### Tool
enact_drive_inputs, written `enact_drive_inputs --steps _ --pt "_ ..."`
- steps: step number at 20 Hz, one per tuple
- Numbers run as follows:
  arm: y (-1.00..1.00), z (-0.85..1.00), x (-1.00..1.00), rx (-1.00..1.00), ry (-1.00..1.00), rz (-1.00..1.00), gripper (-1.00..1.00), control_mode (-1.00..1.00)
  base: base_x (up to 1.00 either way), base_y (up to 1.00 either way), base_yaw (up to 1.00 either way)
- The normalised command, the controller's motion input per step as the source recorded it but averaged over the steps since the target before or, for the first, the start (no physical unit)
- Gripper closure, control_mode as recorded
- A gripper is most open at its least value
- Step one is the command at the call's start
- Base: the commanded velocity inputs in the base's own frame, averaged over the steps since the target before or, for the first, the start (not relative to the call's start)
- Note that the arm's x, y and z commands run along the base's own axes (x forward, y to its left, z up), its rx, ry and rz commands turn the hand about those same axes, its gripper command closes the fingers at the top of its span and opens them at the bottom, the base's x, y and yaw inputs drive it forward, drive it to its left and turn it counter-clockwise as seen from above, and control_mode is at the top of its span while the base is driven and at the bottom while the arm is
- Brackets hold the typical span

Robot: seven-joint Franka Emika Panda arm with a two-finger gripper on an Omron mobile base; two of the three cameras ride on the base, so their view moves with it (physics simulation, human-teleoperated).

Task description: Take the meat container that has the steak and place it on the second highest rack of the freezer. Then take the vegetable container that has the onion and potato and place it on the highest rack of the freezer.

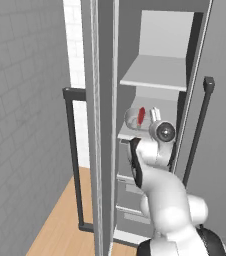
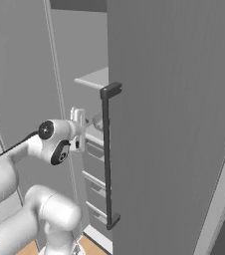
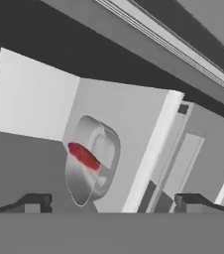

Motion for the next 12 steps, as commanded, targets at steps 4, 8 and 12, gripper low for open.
enact_drive_inputs --steps 4,8,12 --pt "-0.25 0.91 -0.78 -0.11 0.01 0.0 -1.0 -1.0 0.0 0.0 0.0" --pt "-0.23 0.61 -0.79 0.0 0.31 0.0 -1.0 -1.0 0.0 0.0 0.0" --pt "-0.14 0.8 -0.73 0.05 0.45 0.0 -1.0 -1.0 0.0 0.0 0.0"
